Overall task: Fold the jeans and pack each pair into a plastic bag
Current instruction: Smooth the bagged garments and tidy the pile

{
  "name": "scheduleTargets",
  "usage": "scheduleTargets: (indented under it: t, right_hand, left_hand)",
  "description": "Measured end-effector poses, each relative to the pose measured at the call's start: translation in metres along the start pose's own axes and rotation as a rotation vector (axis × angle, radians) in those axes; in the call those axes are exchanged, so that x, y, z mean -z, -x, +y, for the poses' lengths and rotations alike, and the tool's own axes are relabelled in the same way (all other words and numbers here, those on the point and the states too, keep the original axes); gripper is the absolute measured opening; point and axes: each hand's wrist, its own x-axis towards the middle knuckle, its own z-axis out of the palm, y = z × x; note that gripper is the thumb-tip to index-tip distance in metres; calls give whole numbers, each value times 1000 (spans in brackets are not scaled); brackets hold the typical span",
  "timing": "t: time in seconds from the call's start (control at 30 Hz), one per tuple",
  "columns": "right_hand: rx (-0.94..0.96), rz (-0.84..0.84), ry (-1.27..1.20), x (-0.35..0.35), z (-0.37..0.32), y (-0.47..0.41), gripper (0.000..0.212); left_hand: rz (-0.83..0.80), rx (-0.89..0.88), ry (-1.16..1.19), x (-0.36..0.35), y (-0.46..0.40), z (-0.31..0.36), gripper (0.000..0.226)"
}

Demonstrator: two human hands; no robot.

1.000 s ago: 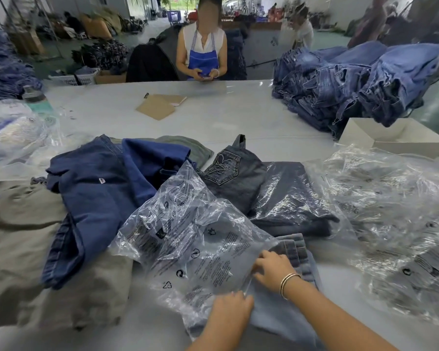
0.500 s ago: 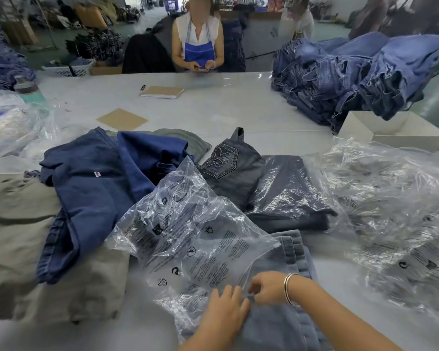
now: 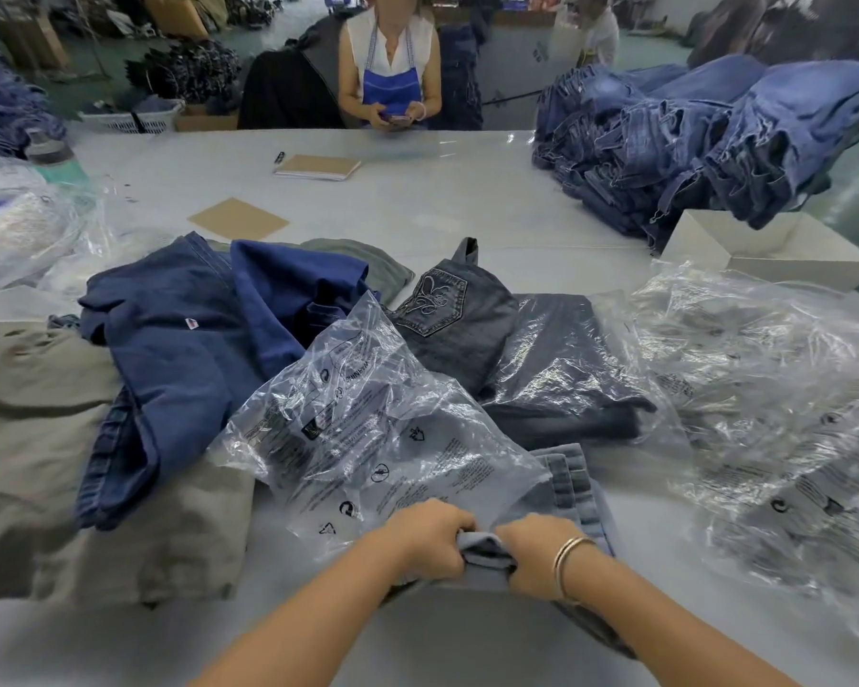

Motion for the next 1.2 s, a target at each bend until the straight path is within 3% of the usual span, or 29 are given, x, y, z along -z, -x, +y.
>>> scheduleTargets:
  t: [0.1,0.27,0.47,0.57,0.7,0.8,0.9,1.03,1.13,1.2]
  right_hand:
    - [-4,-190,-140,26,25,-13,31]
    - [-53,-292,-257,41,51,-41,22]
    - [-98,-104,-26,22,54,-77,110]
    - [-89,-112,39,21,56,-84,131]
    - [-100,-189,73,18,53,-90,143]
    - [-122,-240,68,14,49,-94,144]
    - [-103,-223,112,11,47,-93,130]
    - [6,-120,158,3,49,-88,111]
    - [4,-130,34,0,50,-82,88]
    - [-24,-161,-100,-6,53,-76,87]
  left_hand:
    - [20,-24,18,18,14,-5,16]
    - [62,41,-357,39,29,-34,39]
    - [49,157,-114,14,15,-50,22]
    - [66,209,-74,9,11,-56,27]
    - [-17,207,107,10,9,-62,58]
    - [-23,230,251,12,12,-68,69]
    - [69,294,245,7,12,-68,70]
    - [348,379,412,4,11,-69,43]
    - [488,517,399,3,13,-79,31]
    - [516,564,380,3,16,-84,24]
